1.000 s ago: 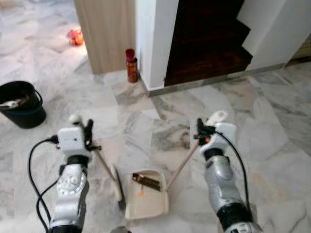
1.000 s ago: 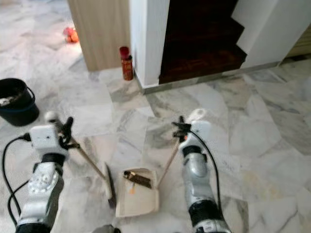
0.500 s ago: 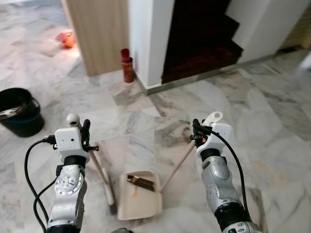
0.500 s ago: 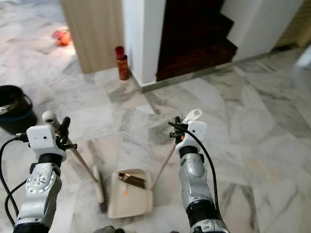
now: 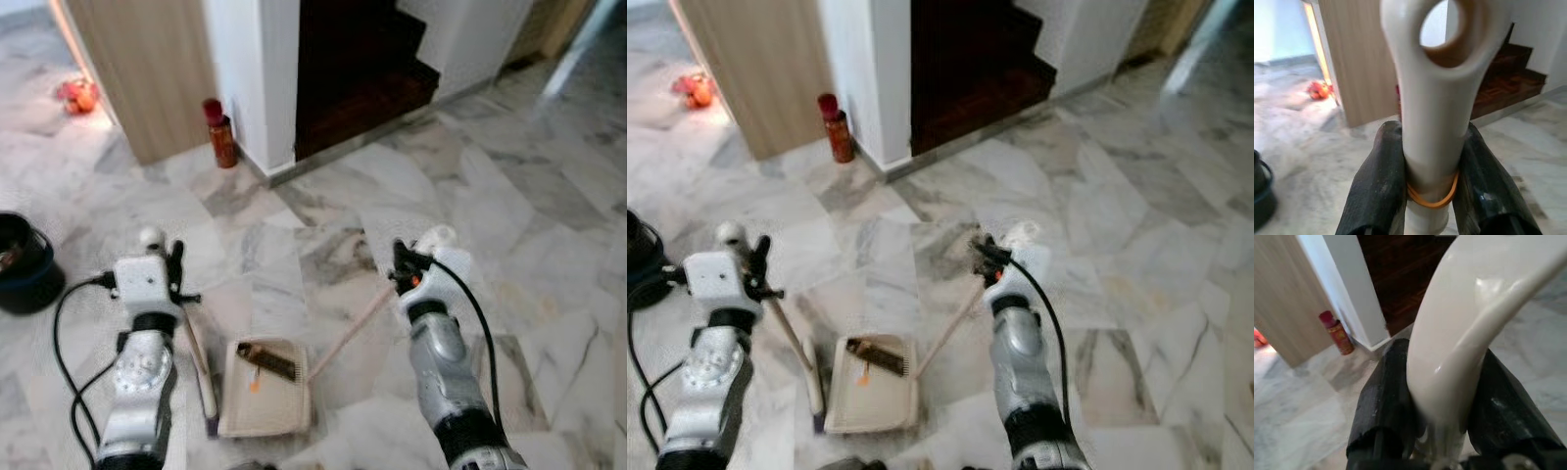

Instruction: Sweep floor

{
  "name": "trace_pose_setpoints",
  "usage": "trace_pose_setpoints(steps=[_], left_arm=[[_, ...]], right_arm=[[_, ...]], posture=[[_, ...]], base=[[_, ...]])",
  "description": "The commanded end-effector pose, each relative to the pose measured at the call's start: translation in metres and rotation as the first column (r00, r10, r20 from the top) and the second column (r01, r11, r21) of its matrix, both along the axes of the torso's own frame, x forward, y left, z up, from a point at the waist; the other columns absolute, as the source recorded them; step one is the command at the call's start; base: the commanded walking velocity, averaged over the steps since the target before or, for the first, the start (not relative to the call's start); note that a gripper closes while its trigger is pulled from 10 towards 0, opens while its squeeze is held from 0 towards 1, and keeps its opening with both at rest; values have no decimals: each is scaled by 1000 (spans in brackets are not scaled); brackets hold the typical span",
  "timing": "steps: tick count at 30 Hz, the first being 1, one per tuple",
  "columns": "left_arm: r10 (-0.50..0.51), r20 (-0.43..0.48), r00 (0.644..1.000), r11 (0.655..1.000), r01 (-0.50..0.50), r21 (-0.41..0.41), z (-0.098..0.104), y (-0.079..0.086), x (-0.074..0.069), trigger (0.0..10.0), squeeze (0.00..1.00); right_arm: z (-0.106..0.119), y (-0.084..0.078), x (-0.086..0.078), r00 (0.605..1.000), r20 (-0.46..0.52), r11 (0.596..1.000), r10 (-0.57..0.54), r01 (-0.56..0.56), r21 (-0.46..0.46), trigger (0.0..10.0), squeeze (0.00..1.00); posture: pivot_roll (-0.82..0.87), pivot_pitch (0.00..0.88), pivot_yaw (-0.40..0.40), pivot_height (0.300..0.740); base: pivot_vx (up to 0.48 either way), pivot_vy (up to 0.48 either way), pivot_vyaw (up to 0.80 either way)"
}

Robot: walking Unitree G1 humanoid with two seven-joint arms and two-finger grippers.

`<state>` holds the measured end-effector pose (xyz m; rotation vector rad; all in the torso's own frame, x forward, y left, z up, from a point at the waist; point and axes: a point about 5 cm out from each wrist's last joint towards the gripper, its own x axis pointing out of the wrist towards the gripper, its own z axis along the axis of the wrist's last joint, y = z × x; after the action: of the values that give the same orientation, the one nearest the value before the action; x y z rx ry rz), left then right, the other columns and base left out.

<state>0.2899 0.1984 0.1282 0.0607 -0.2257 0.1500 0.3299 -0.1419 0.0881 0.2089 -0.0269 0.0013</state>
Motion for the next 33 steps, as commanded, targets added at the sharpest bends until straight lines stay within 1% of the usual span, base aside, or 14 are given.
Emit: trace_pose_setpoints(steps=[1, 15, 21, 26, 33], left_arm=[[6, 31, 999, 1000, -6, 7, 7, 3, 0, 10000, 0], [6, 30, 1000, 1000, -6, 10, 7, 3, 0, 10000, 0], [5, 31, 1000, 1000, -6, 14, 7, 3, 0, 10000, 0], [3, 31, 1000, 1000, -3, 17, 8, 3, 0, 10000, 0], [2, 32, 999, 1000, -3, 18, 8, 3, 0, 10000, 0]], right_arm=[[9, 4, 3, 999, 41, 1000, 9, -8, -2, 10000, 0], [11, 6, 2, 998, 55, 999, 23, -21, -33, 10000, 0], [10, 8, 3, 998, 52, 999, 29, -28, -23, 10000, 0], [11, 8, 3, 998, 55, 1000, 27, -26, -15, 10000, 0], [12, 8, 3, 998, 60, 999, 32, -30, -31, 10000, 0]], posture=[[143, 153, -36, 740], [149, 150, -36, 740], [149, 147, -34, 740], [148, 145, -34, 740], [150, 144, -35, 740]], base=[[0, 311, 0], [0, 308, 0], [0, 309, 680], [0, 308, 0], [0, 309, 82]])
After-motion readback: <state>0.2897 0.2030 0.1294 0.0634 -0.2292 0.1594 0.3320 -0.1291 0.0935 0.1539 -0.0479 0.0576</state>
